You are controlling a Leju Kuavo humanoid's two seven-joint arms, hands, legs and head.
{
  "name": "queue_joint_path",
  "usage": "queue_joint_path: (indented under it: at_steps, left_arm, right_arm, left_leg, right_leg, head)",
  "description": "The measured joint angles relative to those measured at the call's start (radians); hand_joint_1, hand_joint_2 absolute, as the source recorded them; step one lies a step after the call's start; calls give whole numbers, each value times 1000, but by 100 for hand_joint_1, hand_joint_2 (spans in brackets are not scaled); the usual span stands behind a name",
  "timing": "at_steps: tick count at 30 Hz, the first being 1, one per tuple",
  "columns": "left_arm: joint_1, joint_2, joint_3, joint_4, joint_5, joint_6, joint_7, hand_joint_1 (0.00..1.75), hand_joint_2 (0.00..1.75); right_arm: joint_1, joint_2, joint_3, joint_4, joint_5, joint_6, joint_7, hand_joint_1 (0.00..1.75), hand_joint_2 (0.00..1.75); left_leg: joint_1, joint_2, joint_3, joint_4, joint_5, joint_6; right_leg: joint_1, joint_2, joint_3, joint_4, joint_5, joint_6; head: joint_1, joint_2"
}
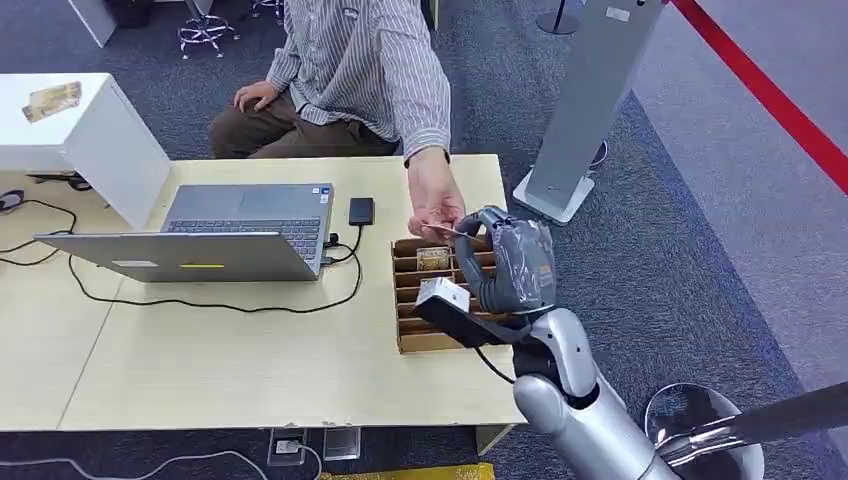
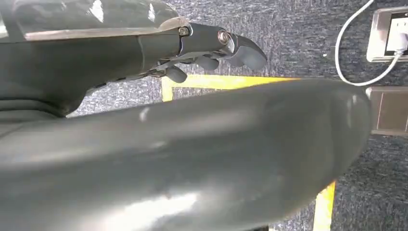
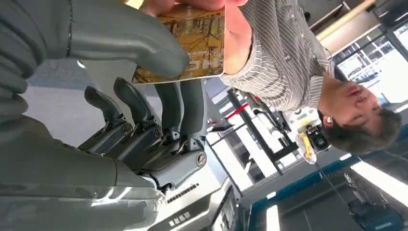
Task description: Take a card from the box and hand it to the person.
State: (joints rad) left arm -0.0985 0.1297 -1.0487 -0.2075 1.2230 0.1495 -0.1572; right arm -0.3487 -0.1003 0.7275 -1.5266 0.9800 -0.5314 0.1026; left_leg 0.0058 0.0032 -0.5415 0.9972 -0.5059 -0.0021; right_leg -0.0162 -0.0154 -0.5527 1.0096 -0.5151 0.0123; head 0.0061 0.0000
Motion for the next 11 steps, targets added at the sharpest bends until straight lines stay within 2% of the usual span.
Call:
queue_joint_path:
  at_steps: [1,3,4,10,11]
  left_arm:
    - [0,0,0,0,0,-2,-1,0,175]
    - [0,0,0,0,0,-5,-1,0,175]
    - [0,0,0,0,0,-6,-1,0,0]
    - [0,0,0,0,5,-6,-11,0,0]
    - [0,0,0,0,11,-3,-10,0,0]
  right_arm:
    - [-2,2,0,7,-16,-3,-8,0,175]
    - [-3,8,2,19,-54,-8,-26,0,175]
    - [-3,9,2,23,-64,-9,-31,0,175]
    - [-3,15,2,35,-106,-25,-43,0,175]
    - [-1,16,2,38,-149,-31,-59,0,175]
  left_leg:
    - [0,0,0,0,0,0]
    - [0,0,0,0,0,0]
    - [0,0,0,0,0,0]
    - [0,0,0,0,0,0]
    - [0,0,0,0,0,0]
  right_leg:
    - [0,0,0,0,0,0]
    - [0,0,0,0,0,0]
    - [0,0,0,0,0,0]
    - [0,0,0,0,0,0]
    - [0,0,0,0,0,0]
  head:
    - [0,0]
    - [1,0]
    - [0,0]
    - [1,0]
    - [0,0]
